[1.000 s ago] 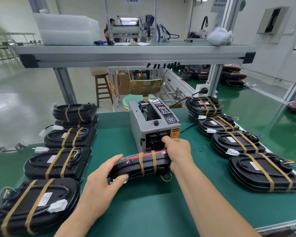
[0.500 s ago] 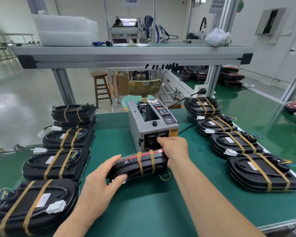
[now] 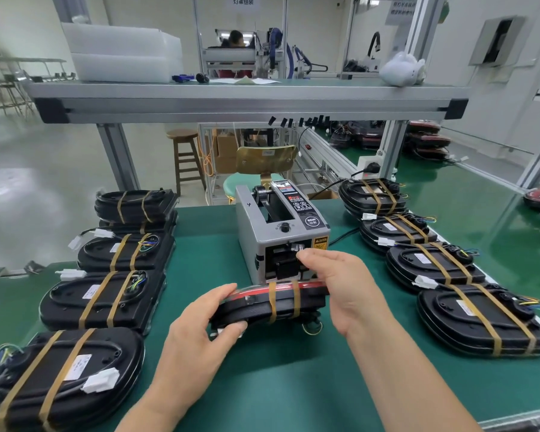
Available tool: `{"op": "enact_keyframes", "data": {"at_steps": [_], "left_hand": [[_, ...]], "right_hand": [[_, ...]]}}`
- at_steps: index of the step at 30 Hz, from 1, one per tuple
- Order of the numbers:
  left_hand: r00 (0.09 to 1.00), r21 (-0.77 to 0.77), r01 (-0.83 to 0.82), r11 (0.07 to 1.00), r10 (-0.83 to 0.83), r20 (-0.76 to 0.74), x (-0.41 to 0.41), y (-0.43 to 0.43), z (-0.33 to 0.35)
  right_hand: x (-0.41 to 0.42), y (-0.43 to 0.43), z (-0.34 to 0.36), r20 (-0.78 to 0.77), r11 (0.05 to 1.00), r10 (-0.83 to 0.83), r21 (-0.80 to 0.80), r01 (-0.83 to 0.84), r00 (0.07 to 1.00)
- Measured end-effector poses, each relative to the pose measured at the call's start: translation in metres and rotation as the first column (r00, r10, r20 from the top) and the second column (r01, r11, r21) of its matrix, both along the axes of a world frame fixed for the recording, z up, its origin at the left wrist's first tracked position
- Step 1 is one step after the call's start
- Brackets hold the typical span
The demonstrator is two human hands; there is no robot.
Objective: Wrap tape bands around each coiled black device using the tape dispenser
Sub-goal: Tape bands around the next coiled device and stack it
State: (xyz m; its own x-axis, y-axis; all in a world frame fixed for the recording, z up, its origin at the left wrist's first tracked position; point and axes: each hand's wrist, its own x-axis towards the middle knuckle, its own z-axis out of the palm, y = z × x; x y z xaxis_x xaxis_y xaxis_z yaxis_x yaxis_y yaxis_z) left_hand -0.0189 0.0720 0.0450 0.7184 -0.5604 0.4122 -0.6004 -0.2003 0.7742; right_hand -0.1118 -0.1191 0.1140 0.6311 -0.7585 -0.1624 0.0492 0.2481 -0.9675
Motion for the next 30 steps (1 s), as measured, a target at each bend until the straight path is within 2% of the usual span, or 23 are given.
{"op": "enact_keyframes", "data": {"at_steps": [4,6,8,11,14,19,26,30], "left_hand": [[0.997,-0.048,0.046,0.998,-0.043,0.059,-0.017,-0.016,-0.002],[0.998,-0.084,0.044,0.996,-0.040,0.046,-0.024,-0.022,-0.002],[0.999,-0.114,0.028,0.993,-0.024,0.031,-0.029,-0.026,-0.003],[1.000,-0.151,-0.006,0.989,0.010,0.025,-0.032,-0.029,-0.006],[0.998,-0.169,-0.022,0.985,0.031,0.048,-0.031,-0.030,-0.010],[0.989,-0.212,-0.014,0.977,0.044,0.138,-0.030,-0.030,-0.013],[0.995,-0.224,0.000,0.975,0.023,0.099,-0.029,-0.031,-0.013],[0.990,-0.276,0.050,0.960,-0.011,0.141,-0.029,-0.030,-0.014]], "right_hand": [[-0.014,0.015,0.010,-0.003,0.962,-0.059,-0.268,0.056,0.998],[-0.020,0.022,0.012,0.002,0.916,-0.026,-0.400,0.025,1.000],[-0.023,0.027,0.009,-0.040,0.891,0.019,-0.454,-0.035,0.999],[-0.024,0.035,0.001,-0.134,0.928,0.141,-0.327,-0.178,0.981],[-0.023,0.039,-0.009,-0.214,0.937,0.190,-0.251,-0.242,0.958],[-0.019,0.036,-0.014,-0.254,0.926,0.138,-0.309,-0.216,0.957],[-0.014,0.038,-0.016,-0.247,0.925,0.169,-0.295,-0.240,0.954],[-0.010,0.039,-0.018,-0.294,0.892,0.103,-0.396,-0.219,0.950]]}}
